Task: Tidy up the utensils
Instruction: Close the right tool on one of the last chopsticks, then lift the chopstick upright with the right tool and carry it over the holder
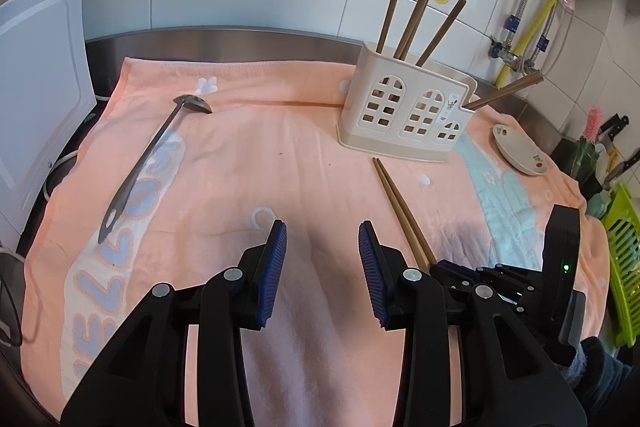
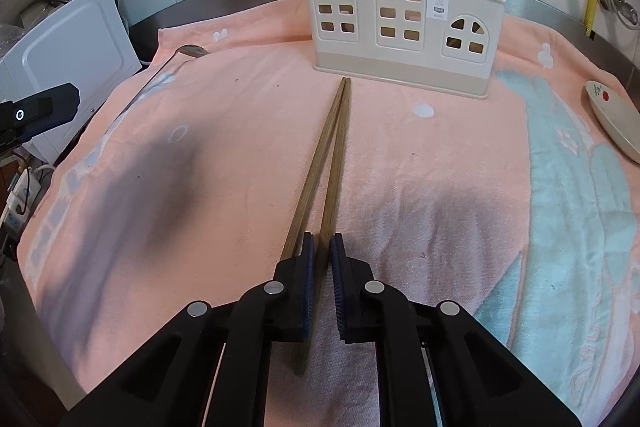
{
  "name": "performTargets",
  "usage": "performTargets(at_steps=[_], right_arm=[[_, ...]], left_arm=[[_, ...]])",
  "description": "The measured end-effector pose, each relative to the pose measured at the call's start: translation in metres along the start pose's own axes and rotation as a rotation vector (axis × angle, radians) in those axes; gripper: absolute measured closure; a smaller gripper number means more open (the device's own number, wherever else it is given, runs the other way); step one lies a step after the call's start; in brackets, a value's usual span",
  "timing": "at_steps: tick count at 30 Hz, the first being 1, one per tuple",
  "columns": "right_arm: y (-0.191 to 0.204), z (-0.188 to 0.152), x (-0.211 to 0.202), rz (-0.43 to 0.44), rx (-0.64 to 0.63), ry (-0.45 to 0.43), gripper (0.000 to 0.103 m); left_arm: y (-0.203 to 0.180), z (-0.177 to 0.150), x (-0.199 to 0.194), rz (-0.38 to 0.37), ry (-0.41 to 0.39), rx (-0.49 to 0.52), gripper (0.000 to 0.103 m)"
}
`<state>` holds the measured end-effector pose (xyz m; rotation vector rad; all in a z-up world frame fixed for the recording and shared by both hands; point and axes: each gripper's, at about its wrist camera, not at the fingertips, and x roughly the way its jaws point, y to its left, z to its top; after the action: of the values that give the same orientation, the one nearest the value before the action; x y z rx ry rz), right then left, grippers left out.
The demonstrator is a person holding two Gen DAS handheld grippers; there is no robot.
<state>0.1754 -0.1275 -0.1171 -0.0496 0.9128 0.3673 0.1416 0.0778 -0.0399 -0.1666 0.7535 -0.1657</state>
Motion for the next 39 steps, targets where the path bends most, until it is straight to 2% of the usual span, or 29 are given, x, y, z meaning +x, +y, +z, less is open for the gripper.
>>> performTargets(at_steps=[8,15,26,33,37,39], right_arm=[[-0.007,-0.004,-0.009,0.000,0.011,-0.019,0.096],[-0.023,-0.005,-0.037,-0.003,0.019,-0.081,0.096],[-0.043,0.004,-0.089,-0.022,0.018,-0.196,0.097],[-0.052,0.010,-0.110,-0.030,0.028,-0.240,0.096],[-0.056,0.010,-0.117,-0.034,0.029,-0.256,0.096],[-0.057,0.011,-0.119,-0.035,0.030,-0.260,0.096]], left_arm=[[-0.008,-0.006,0.003,-0.007,0.012,0.004,0.065],[-0.031,-0.019,0.013,-0.035,0.047,0.034,0.065],[-0.080,-0.045,0.053,-0.106,0.144,0.070,0.065],[-0.095,-0.052,0.078,-0.113,0.184,0.067,0.066],[-0.101,-0.051,0.087,-0.094,0.183,0.072,0.072],[-0.101,-0.050,0.091,-0.091,0.189,0.068,0.079]])
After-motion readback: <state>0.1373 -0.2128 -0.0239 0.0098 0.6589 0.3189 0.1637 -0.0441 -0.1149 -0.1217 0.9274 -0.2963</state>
